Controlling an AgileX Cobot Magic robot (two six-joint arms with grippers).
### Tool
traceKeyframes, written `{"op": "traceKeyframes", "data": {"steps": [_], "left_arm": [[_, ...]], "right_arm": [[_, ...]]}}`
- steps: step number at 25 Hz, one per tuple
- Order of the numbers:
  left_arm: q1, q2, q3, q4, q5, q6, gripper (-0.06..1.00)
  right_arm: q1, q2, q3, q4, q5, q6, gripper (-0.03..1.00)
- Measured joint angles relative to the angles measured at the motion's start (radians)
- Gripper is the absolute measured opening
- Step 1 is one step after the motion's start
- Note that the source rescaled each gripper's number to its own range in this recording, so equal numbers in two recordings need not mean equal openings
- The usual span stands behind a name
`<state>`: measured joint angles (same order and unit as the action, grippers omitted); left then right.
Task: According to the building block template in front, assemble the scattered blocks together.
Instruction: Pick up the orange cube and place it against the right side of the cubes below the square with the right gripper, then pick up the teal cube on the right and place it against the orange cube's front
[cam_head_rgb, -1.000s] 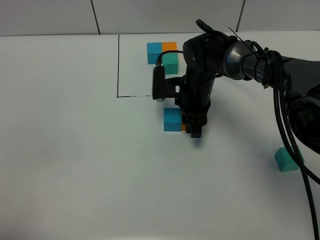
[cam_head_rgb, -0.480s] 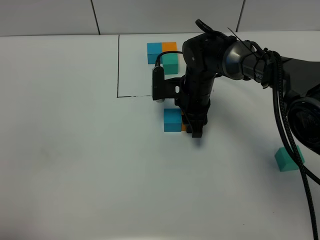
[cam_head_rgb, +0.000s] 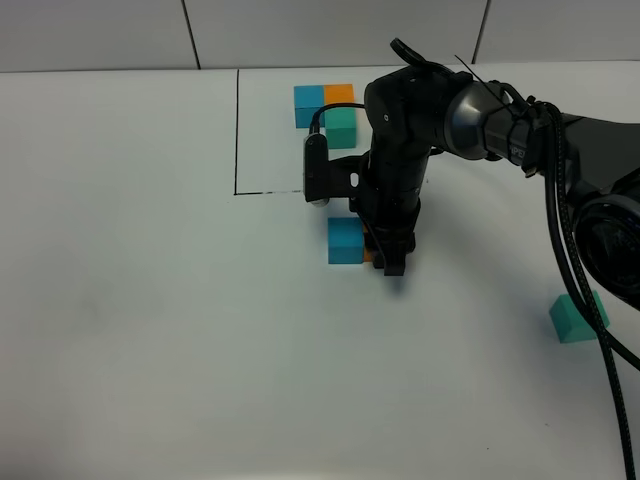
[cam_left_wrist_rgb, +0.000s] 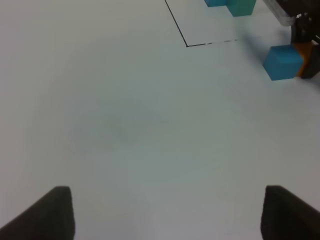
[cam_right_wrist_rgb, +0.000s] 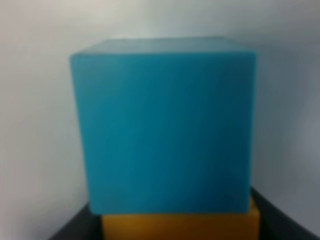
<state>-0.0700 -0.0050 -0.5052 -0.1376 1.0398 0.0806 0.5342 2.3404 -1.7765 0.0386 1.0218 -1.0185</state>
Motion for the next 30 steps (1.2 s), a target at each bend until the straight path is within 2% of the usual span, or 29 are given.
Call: {"op": "traceKeyframes", "data": {"steps": [5,7,9,12,15,20,24,27,30], "left_arm": [[0.000,0.000,0.000,0.000,0.000,0.000,0.69],[0.000,0.000,0.000,0.000,0.000,0.000,0.69],[0.000,0.000,0.000,0.000,0.000,0.000,0.69],[0.000,0.000,0.000,0.000,0.000,0.000,0.69],[0.000,0.000,0.000,0.000,0.000,0.000,0.69],[0.000,0.000,0.000,0.000,0.000,0.000,0.69],[0.000,0.000,0.000,0.000,0.000,0.000,0.69],[0.000,0.000,0.000,0.000,0.000,0.000,0.69],[0.000,0.000,0.000,0.000,0.000,0.000,0.69]], "right_arm": [[0.002,-0.010,0.002,-0.001,-0.001,0.040,0.66],[-0.006,-0.017,0.004,-0.010,0.004,0.066,0.81],[-0.023,-0.028,0.010,-0.018,0.022,0.101,0.90],[-0.063,-0.076,0.038,-0.039,0.023,0.197,0.95],[-0.117,-0.165,0.126,-0.047,-0.047,0.336,0.95],[-0.203,-0.399,0.406,-0.052,-0.223,0.608,0.96],[-0.268,-0.598,0.675,-0.051,-0.302,0.831,0.95],[-0.334,-0.697,0.844,-0.048,-0.364,0.903,0.95],[-0.406,-0.735,0.941,-0.024,-0.397,0.925,0.94]]}}
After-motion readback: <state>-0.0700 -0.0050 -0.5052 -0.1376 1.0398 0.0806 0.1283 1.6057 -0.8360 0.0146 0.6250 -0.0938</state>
